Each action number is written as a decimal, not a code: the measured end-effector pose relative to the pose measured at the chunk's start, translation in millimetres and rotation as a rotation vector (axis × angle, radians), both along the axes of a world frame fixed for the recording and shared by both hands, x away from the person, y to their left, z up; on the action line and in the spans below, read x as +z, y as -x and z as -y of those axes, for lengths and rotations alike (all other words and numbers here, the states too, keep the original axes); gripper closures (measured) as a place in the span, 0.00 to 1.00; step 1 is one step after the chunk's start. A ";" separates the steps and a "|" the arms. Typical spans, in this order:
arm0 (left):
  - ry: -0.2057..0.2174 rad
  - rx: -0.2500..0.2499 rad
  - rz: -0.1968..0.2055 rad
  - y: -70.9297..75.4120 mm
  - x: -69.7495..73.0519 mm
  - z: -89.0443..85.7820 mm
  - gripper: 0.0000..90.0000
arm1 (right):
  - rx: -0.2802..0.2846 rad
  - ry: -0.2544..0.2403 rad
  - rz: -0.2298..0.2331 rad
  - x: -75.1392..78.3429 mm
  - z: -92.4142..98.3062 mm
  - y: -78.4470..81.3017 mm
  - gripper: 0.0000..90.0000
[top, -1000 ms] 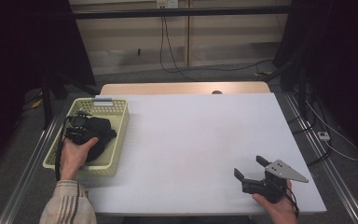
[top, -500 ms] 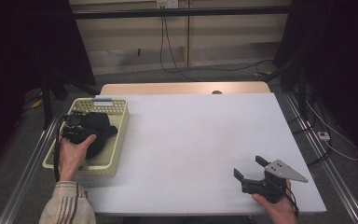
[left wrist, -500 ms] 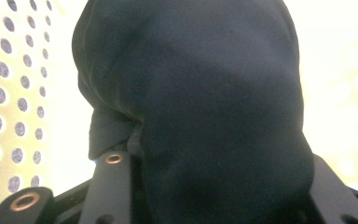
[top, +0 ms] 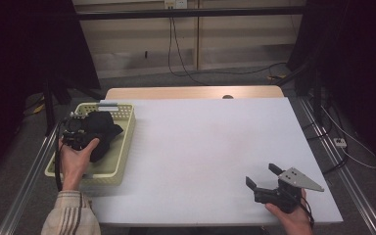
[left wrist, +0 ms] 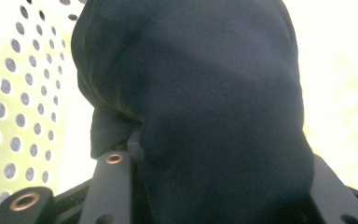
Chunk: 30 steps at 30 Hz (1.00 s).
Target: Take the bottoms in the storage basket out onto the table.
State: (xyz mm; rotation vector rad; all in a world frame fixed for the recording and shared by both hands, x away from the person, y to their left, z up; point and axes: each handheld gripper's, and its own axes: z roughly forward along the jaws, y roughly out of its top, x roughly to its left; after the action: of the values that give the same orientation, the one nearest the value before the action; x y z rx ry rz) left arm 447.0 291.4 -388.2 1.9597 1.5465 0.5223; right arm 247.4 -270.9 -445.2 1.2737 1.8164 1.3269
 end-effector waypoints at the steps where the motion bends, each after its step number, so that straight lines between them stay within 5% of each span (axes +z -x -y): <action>1: -0.002 -0.010 0.011 1.0 1.1 -0.7 0.60 | 0.001 0.001 0.000 0.0 0.0 0.0 0.06; 17: 0.094 -0.029 0.172 12.2 12.7 -4.9 0.60 | 0.001 -0.002 0.000 0.2 -0.1 0.4 0.06; 30: 0.123 -0.051 0.325 23.6 21.0 -1.8 0.60 | 0.004 -0.002 -0.001 0.4 -0.3 0.7 0.06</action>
State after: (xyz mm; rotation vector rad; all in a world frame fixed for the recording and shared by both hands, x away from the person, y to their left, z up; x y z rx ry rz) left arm 423.4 293.2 -367.2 1.7189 1.2908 0.6704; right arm 246.7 -270.5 -444.7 1.2729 1.8196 1.3308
